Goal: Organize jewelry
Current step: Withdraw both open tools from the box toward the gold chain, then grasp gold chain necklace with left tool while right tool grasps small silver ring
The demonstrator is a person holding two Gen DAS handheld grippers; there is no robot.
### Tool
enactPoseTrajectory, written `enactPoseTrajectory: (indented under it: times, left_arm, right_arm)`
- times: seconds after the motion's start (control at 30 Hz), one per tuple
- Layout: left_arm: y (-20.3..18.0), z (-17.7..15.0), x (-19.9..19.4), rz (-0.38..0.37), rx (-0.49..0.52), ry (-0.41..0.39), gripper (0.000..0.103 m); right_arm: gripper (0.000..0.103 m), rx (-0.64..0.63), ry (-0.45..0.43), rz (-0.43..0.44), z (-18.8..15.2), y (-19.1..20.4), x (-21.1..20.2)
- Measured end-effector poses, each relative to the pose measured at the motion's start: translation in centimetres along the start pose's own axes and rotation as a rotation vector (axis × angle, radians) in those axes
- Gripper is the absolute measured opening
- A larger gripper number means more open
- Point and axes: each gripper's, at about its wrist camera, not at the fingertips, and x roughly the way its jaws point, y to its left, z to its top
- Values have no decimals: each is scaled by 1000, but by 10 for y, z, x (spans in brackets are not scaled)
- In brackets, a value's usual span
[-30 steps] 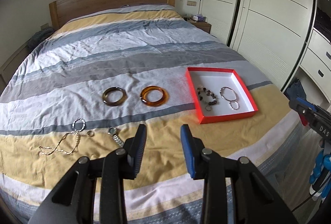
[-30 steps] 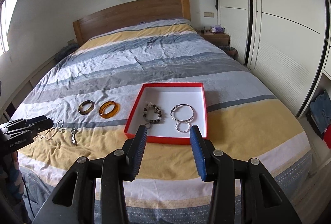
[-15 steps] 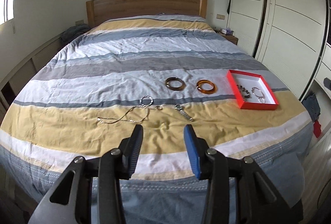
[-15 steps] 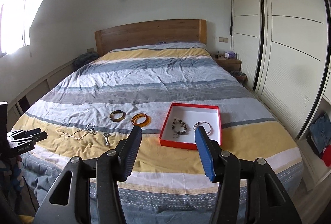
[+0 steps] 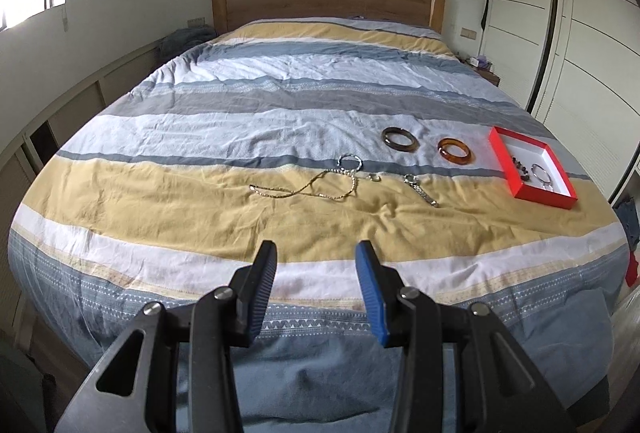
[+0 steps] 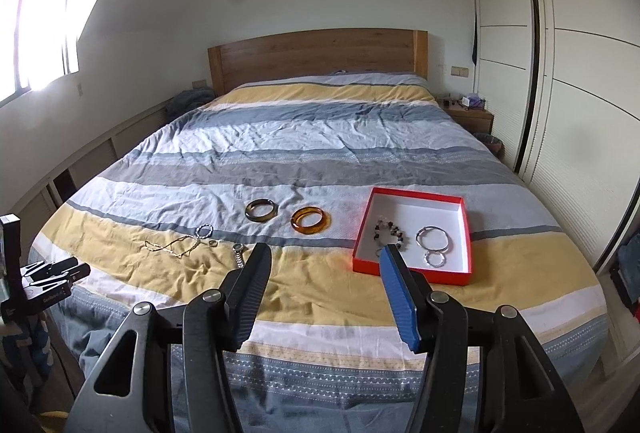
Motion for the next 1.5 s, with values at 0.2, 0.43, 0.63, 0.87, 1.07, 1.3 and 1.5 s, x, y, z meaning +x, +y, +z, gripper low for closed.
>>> enactPoseTrajectory:
  times: [0.2, 0.43, 0.63, 0.87, 1.07, 1.3, 1.5]
  left_arm:
    - [8, 4, 29, -21, -70, 50, 39]
    - [14, 18, 75, 17, -126, 100, 39]
    - [13, 29, 119, -8, -174, 149, 39]
    - [18, 39, 165, -51, -238, 192, 38]
    - [33, 44, 196, -64, -297, 226, 38]
    - [52, 43, 228, -136, -423, 272, 38]
    - [65, 51, 258, -158, -519, 281, 37]
  right_arm:
    - [56, -7, 21, 32, 0, 7, 31]
    - [56, -19, 105, 61, -9, 15, 89]
    - [55, -15, 190, 106, -21, 22, 144]
    - [51, -26, 240, 173, -20, 42, 194]
    - [50, -44, 292, 233, -27, 69, 230]
    - [49, -66, 346, 267, -37, 92, 261]
    - [49, -72, 364, 285, -39, 107, 277]
